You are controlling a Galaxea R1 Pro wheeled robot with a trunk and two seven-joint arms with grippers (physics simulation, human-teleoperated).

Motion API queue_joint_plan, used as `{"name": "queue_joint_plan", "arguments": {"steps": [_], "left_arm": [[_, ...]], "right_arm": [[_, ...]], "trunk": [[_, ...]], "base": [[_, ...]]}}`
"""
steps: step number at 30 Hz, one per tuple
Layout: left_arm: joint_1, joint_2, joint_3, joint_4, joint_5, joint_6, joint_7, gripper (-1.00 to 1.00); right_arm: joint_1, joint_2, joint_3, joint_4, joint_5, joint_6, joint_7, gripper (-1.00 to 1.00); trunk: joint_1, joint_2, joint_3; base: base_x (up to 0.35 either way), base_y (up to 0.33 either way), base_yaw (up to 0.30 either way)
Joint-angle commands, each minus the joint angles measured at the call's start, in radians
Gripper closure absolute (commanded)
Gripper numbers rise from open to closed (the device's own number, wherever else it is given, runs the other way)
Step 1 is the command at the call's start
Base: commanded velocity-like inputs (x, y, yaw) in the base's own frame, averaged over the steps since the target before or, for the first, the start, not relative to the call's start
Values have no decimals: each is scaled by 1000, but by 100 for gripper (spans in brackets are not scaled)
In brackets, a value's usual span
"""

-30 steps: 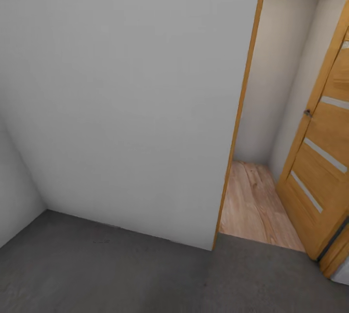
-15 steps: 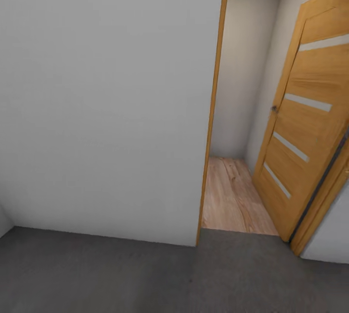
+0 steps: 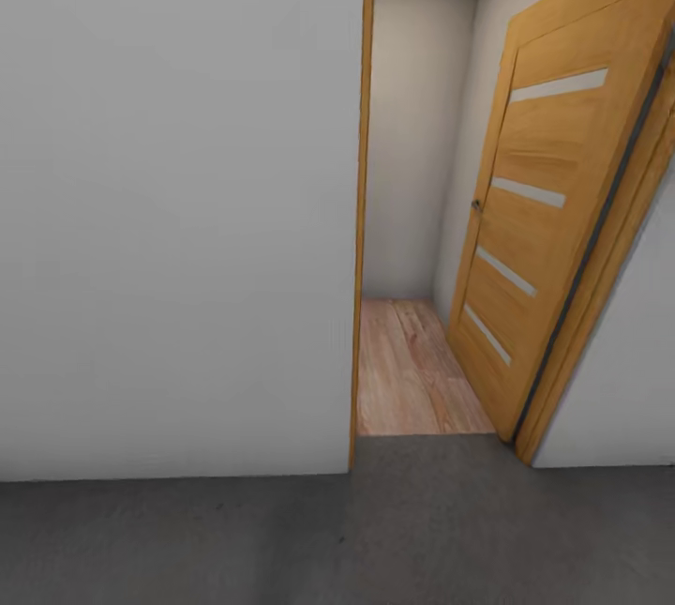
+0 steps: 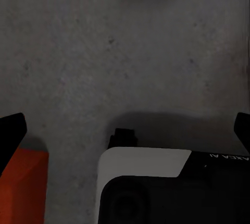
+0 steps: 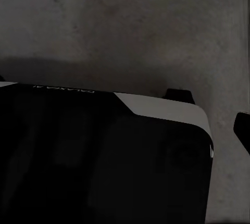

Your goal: Move the two storage containers from the living room to the garage. In the garage, place one container on the floor and stack the other container on top of it (either order is fine).

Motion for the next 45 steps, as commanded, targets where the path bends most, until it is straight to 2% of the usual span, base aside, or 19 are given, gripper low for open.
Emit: {"name": "queue_joint_plan", "arguments": {"steps": [1,45], "left_arm": [[0,0,2,0,6,0,1,-100],[0,-2,2,0,6,1,1,-100]], "right_arm": [[-1,1,8,3,-8,-5,-1,-100],[-1,1,8,3,-10,-6,-3,-100]], "trunk": [[0,-1,-1],[0,-1,-1]], "base": [[0,0,-289],[0,0,-289]]}}
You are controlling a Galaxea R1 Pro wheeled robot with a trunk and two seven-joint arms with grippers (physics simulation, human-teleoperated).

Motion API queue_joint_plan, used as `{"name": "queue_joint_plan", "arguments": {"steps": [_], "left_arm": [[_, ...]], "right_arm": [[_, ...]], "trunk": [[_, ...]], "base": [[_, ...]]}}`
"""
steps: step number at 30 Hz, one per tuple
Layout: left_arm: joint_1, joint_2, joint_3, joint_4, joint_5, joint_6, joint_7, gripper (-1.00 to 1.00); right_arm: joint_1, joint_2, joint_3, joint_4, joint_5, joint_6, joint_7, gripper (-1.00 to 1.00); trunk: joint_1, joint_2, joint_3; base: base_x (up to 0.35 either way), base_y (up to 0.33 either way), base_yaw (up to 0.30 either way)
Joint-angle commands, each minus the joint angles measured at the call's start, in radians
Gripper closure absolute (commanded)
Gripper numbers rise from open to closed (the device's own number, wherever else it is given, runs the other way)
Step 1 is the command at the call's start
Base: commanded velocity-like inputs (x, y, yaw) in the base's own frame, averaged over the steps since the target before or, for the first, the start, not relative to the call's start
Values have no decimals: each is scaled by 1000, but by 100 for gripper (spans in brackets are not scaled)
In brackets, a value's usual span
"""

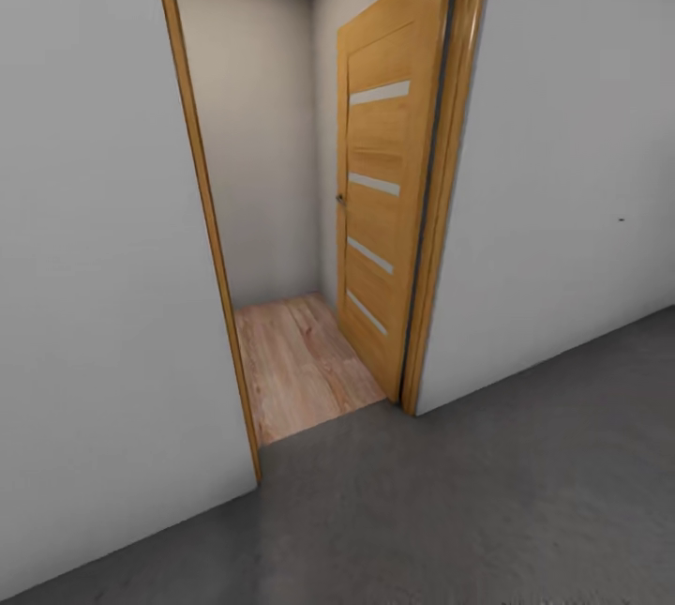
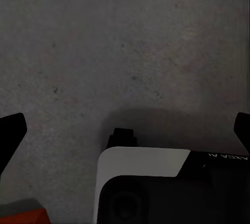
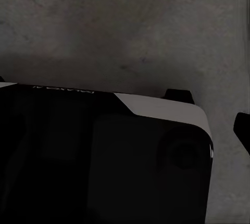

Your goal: Move the two storage containers from the living room to the garage. In the garage, place one container on the floor and stack the other container on top of it (either order is fine).

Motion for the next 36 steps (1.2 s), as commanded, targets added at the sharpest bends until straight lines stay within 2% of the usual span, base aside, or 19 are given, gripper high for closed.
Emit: {"name": "queue_joint_plan", "arguments": {"steps": [1,9,36], "left_arm": [[0,0,2,0,6,0,1,-100],[0,0,1,0,0,2,6,-100],[0,1,2,0,1,3,12,-100]], "right_arm": [[-1,1,8,3,-8,-5,-1,-100],[-1,1,8,3,-7,-8,-6,-100],[-1,1,8,3,-6,-7,-6,-100]], "trunk": [[0,-1,-1],[0,-1,-1],[0,-1,-1]], "base": [[0,0,-289],[162,0,-199],[314,0,-4]]}}
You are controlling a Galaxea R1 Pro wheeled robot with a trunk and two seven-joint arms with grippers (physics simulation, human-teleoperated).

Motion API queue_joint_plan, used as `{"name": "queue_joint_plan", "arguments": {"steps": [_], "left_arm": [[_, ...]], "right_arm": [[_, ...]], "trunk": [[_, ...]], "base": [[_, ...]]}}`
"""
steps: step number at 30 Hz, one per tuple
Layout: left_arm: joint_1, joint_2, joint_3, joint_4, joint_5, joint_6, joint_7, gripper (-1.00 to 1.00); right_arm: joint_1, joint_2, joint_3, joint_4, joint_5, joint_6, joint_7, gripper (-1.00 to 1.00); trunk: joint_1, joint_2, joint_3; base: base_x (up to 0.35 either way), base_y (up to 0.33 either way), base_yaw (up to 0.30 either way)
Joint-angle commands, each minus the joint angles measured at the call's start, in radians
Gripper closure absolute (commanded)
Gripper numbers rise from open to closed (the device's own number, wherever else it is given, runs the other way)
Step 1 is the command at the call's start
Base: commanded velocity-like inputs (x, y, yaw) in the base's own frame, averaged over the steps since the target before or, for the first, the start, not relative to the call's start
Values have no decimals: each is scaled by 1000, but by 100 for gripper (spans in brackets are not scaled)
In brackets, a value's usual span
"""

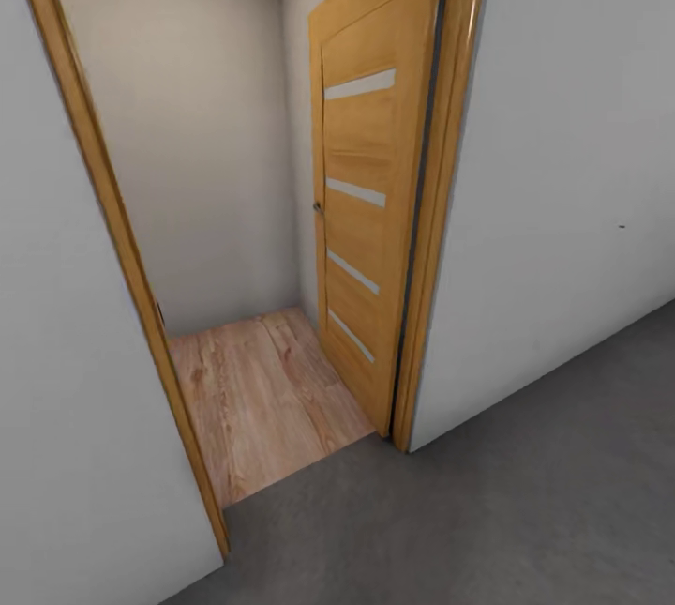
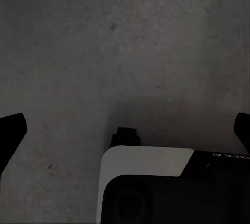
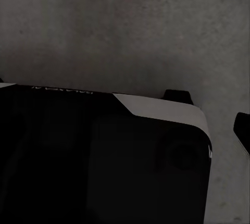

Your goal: Move the two storage containers from the living room to the garage. In the garage, place one container on the floor and stack the other container on top of it (either order is fine).

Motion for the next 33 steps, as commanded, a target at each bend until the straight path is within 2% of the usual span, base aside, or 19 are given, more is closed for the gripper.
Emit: {"name": "queue_joint_plan", "arguments": {"steps": [1,17,23,29,33], "left_arm": [[-1,0,2,0,6,0,1,-100],[-1,0,2,0,5,3,1,-100],[0,-1,2,2,7,26,-9,-100],[43,-6,2,2,5,43,-13,-100],[51,-11,1,1,3,39,-13,-100]], "right_arm": [[-1,1,8,3,-8,-5,-1,-100],[-1,1,8,3,-9,-6,-1,-100],[-1,1,8,3,-8,-7,-1,-100],[-1,1,8,3,-8,-7,-2,-100],[-1,1,8,3,-8,-7,-1,-100]], "trunk": [[1,-1,-1],[1,-1,-1],[1,-1,-1],[1,-1,-1],[1,-1,-1]], "base": [[316,0,0],[316,0,0],[316,0,0],[313,0,0],[173,0,0]]}}
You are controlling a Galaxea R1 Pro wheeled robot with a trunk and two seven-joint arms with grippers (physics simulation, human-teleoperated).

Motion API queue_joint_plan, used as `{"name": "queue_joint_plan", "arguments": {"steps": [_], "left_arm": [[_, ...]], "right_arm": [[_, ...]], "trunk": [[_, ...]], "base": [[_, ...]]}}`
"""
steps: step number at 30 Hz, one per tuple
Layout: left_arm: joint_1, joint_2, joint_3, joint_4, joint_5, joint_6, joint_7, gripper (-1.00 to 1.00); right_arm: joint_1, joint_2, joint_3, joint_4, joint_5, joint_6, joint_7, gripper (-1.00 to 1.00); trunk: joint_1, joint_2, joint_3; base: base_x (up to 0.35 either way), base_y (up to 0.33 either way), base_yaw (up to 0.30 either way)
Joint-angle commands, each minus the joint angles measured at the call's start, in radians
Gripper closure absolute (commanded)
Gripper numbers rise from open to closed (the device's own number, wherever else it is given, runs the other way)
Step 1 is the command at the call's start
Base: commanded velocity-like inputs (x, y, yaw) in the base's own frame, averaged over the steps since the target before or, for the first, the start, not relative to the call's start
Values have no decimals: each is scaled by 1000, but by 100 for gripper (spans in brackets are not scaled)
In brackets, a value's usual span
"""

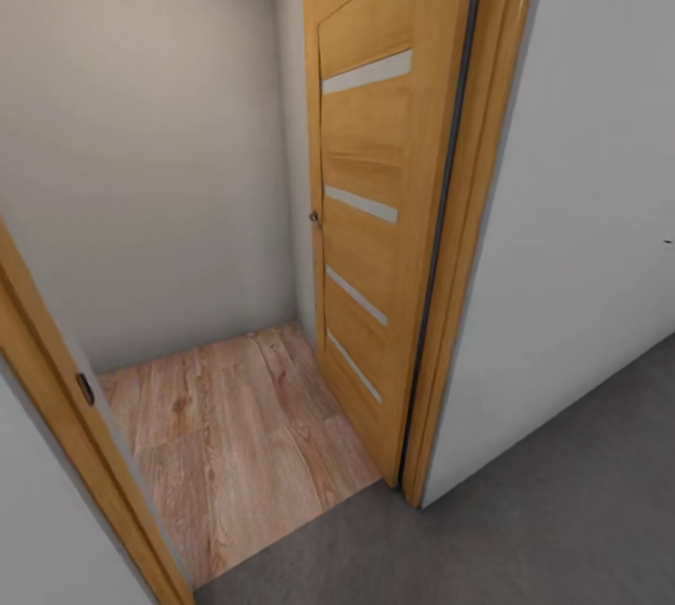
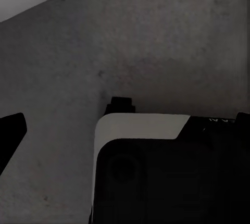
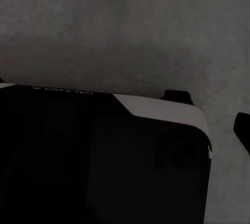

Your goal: Move the two storage containers from the living room to the garage. In the garage, place one container on the floor and stack the other container on top of it (either order is fine).

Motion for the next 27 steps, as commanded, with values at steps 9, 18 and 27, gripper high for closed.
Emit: {"name": "queue_joint_plan", "arguments": {"steps": [9,18,27], "left_arm": [[1,-4,2,0,2,3,2,-100],[1,-9,1,0,1,5,2,-100],[1,-9,1,0,1,5,2,-100]], "right_arm": [[-1,1,8,3,-8,-5,-1,-100],[-1,1,8,3,-8,-5,-2,-100],[-1,1,8,3,-8,-5,-1,-100]], "trunk": [[0,-1,-1],[0,-1,-1],[0,-1,-1]], "base": [[78,0,0],[297,0,0],[320,0,0]]}}
